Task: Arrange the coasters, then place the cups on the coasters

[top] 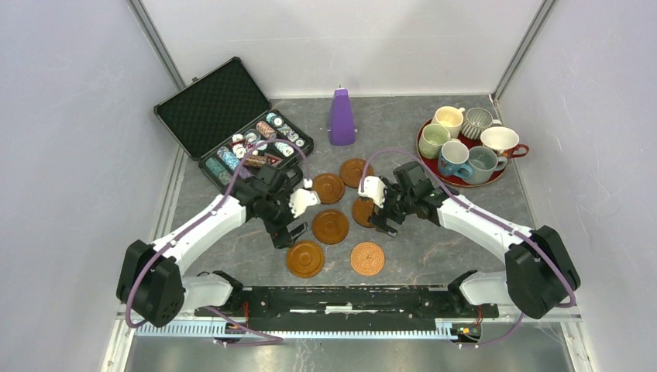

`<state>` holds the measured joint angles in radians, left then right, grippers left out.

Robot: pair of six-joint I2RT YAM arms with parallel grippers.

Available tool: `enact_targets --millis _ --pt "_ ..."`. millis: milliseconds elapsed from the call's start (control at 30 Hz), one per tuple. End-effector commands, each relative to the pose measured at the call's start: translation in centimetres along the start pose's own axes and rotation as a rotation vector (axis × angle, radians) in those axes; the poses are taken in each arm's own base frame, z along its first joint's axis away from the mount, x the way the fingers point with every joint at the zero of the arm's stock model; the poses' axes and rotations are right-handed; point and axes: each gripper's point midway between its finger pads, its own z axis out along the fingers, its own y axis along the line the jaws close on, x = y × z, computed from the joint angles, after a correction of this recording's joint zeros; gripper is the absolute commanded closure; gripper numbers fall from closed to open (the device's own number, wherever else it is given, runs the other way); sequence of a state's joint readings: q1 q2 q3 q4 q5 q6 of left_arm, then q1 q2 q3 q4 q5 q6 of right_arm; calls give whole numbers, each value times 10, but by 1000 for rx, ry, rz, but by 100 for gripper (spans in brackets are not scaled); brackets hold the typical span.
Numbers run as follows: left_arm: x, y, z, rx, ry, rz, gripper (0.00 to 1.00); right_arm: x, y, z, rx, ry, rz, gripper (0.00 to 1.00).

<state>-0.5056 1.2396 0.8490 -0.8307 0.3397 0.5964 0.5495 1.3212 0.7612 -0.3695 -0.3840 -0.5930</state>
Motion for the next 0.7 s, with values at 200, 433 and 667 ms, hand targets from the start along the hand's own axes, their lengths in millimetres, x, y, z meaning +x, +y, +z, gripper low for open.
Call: enact_targets --millis 200,433,667 --pt "-16 2 51 -99 20 66 6 14 15 11 -9 -19 -17 5" --pt "4 7 68 -107 99 89 18 14 23 20 -3 -31 -21 5" --pt "30 7 70 -128 147 84 26 13 26 28 8 -12 -47 5"
